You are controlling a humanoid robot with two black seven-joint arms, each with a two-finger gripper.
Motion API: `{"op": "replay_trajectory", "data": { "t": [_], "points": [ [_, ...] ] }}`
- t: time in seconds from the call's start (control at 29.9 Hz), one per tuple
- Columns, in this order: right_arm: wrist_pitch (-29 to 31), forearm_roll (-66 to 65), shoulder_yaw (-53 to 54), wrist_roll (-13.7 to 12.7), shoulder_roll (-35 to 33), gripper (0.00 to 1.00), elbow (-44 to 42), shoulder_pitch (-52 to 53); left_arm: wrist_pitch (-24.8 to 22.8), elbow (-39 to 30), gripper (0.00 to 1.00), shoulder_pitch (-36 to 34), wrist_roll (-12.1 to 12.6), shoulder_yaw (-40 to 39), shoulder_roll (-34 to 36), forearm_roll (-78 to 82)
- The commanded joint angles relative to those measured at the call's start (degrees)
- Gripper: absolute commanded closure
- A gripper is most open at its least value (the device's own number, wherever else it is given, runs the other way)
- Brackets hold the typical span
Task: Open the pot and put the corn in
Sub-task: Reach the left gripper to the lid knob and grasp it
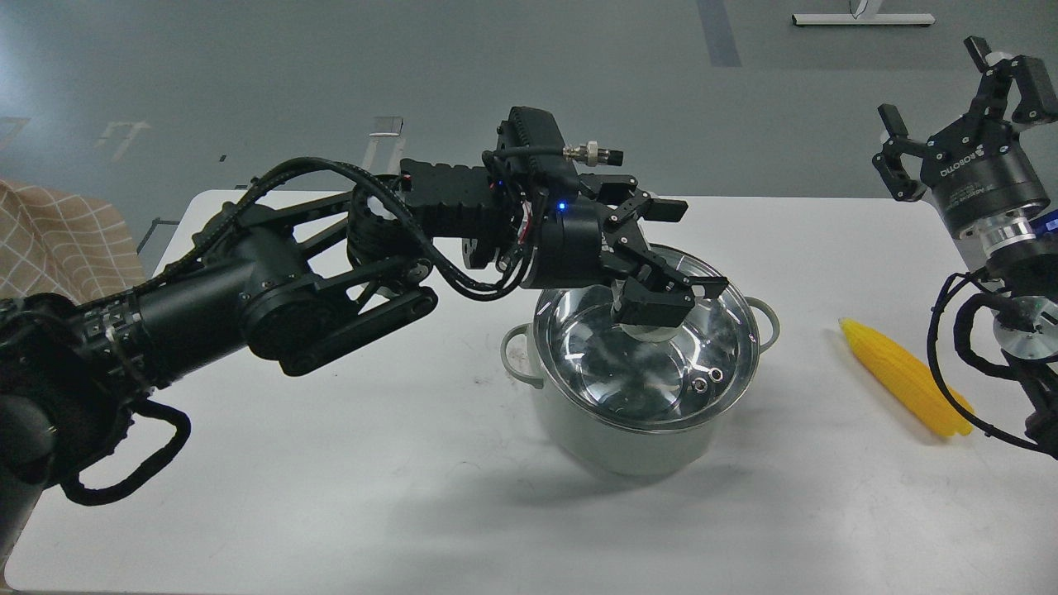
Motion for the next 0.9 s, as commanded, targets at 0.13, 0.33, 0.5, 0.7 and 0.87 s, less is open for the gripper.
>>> {"op": "replay_trajectory", "data": {
  "t": [0.13,0.33,0.5,0.7,0.87],
  "points": [
    [0.0,-0.03,0.0,0.0,0.13,0.0,0.22,-0.51,1.38,2.93,0.02,3.2,0.07,1.24,-1.34,5.64],
    [0.0,-0.03,-0.09,0.0,0.13,0.0,0.22,-0.59,1.65,5.3,0.03,4.26,0.16,0.98,-2.38,5.64],
    [0.0,-0.12,-0.09,0.0,0.22,0.0,0.75,-1.21,1.56,6.71,0.05,4.79,0.16,0.89,-3.89,5.64],
    [0.0,-0.12,-0.09,0.0,0.13,0.0,0.93,-1.82,1.65,7.15,0.34,5.67,0.16,1.07,-3.89,5.64],
    [0.0,-0.12,-0.09,0.0,0.13,0.0,1.28,-2.0,1.74,7.85,0.45,5.76,0.24,1.07,-3.89,5.64]
  ]
}}
